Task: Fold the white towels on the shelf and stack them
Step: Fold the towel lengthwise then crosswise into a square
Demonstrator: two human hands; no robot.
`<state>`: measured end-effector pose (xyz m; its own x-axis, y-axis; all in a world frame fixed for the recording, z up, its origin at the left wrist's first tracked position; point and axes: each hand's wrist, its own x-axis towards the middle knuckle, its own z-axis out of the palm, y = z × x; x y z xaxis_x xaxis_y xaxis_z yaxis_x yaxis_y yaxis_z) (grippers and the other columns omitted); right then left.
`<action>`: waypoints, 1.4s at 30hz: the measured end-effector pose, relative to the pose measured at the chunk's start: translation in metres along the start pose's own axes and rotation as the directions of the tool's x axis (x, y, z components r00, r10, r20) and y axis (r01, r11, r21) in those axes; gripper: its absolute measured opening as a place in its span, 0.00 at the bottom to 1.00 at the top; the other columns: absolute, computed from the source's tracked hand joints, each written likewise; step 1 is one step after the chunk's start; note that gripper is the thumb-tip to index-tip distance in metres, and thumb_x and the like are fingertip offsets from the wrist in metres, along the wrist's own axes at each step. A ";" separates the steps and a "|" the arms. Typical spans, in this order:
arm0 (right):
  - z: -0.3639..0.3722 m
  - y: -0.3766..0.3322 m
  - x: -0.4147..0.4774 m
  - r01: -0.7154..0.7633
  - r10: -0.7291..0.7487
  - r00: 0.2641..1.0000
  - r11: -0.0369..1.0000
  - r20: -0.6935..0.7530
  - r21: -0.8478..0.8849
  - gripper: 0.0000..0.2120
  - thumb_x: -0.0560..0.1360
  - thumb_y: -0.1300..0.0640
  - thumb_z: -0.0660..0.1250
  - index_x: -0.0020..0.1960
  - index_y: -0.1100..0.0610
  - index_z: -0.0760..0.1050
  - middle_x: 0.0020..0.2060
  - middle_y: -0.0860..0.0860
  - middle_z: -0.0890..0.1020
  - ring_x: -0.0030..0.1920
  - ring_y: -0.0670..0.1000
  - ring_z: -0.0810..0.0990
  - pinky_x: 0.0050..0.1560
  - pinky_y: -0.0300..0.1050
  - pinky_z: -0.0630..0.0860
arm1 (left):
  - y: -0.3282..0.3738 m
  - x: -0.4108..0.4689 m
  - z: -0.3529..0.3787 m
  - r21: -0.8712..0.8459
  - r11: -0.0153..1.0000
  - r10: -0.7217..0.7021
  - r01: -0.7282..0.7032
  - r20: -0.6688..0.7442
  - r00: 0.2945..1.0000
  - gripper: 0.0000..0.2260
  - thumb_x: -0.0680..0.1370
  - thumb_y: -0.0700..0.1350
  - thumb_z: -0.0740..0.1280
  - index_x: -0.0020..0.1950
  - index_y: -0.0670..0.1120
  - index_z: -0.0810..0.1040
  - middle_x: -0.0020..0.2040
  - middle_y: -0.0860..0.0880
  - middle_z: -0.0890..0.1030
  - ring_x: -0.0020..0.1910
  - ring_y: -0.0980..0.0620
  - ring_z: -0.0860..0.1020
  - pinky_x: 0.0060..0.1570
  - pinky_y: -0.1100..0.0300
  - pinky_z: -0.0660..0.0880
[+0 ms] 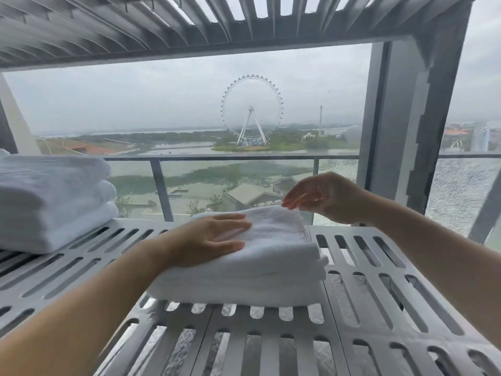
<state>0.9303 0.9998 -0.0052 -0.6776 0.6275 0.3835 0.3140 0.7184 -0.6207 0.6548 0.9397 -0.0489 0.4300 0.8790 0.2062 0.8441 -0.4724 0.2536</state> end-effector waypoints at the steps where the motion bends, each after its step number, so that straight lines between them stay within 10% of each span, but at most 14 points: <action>1: 0.000 -0.003 0.000 0.013 -0.013 1.000 0.999 0.003 -0.035 0.13 0.72 0.68 0.68 0.47 0.51 0.80 0.44 0.44 0.84 0.47 0.43 0.83 0.50 0.35 0.78 | 0.003 0.000 -0.002 -0.017 1.000 0.020 -0.020 -0.023 1.000 0.22 0.74 0.66 0.58 0.67 0.63 0.68 0.71 0.65 0.64 0.68 0.68 0.61 0.71 0.62 0.56; 10: 0.005 -0.017 -0.004 0.027 0.057 0.982 0.901 0.182 -0.433 0.14 0.71 0.63 0.71 0.50 0.46 0.79 0.47 0.42 0.83 0.46 0.35 0.79 0.51 0.35 0.77 | 0.028 0.001 -0.006 0.005 1.000 0.018 -0.019 0.068 0.997 0.33 0.66 0.75 0.58 0.67 0.61 0.69 0.70 0.63 0.66 0.67 0.66 0.63 0.70 0.61 0.58; 20: -0.005 -0.040 -0.023 -0.161 0.477 0.811 0.737 0.337 -0.656 0.07 0.67 0.51 0.74 0.37 0.46 0.75 0.36 0.43 0.81 0.31 0.39 0.77 0.25 0.29 0.69 | 0.057 0.001 0.007 0.203 0.967 0.185 -0.152 -0.160 0.970 0.19 0.70 0.58 0.64 0.60 0.58 0.76 0.57 0.61 0.79 0.55 0.63 0.75 0.56 0.63 0.72; 26: -0.001 -0.034 -0.028 -0.159 0.417 0.857 0.773 0.303 -0.614 0.07 0.69 0.47 0.73 0.43 0.49 0.82 0.38 0.43 0.84 0.40 0.44 0.82 0.45 0.44 0.81 | 0.060 0.008 0.014 0.277 0.961 0.125 -0.005 -0.419 0.900 0.11 0.77 0.55 0.59 0.49 0.50 0.73 0.40 0.47 0.81 0.40 0.44 0.79 0.35 0.57 0.71; 32: 0.007 -0.025 -0.033 -0.041 0.252 0.924 0.813 0.287 -0.581 0.11 0.65 0.46 0.75 0.46 0.44 0.81 0.34 0.37 0.77 0.38 0.43 0.79 0.43 0.45 0.79 | 0.052 0.010 0.000 0.077 0.975 -0.099 0.210 -0.692 0.715 0.12 0.78 0.52 0.58 0.46 0.45 0.73 0.37 0.43 0.80 0.38 0.37 0.78 0.35 0.55 0.66; 39: 0.005 -0.044 -0.033 0.288 -0.239 0.958 0.752 0.161 -0.593 0.04 0.64 0.52 0.66 0.37 0.48 0.78 0.31 0.37 0.72 0.31 0.40 0.74 0.33 0.31 0.72 | 0.065 0.011 0.014 0.115 0.969 -0.086 0.218 -0.670 0.737 0.10 0.78 0.54 0.58 0.44 0.48 0.67 0.34 0.47 0.76 0.37 0.40 0.78 0.34 0.56 0.66; 42: 0.003 -0.046 -0.037 0.228 -0.113 0.969 0.753 0.220 -0.617 0.03 0.65 0.50 0.67 0.37 0.46 0.79 0.32 0.38 0.76 0.33 0.40 0.75 0.35 0.32 0.71 | 0.077 0.009 0.029 0.290 0.930 -0.012 0.225 -0.588 0.809 0.12 0.78 0.57 0.55 0.52 0.50 0.70 0.38 0.47 0.80 0.39 0.42 0.79 0.34 0.57 0.67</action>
<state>0.9388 0.9423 0.0074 -0.8384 0.4606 0.2912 0.4923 0.8694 0.0423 0.7331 0.9134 -0.0545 0.1491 0.6785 0.7194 0.9749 -0.2226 0.0080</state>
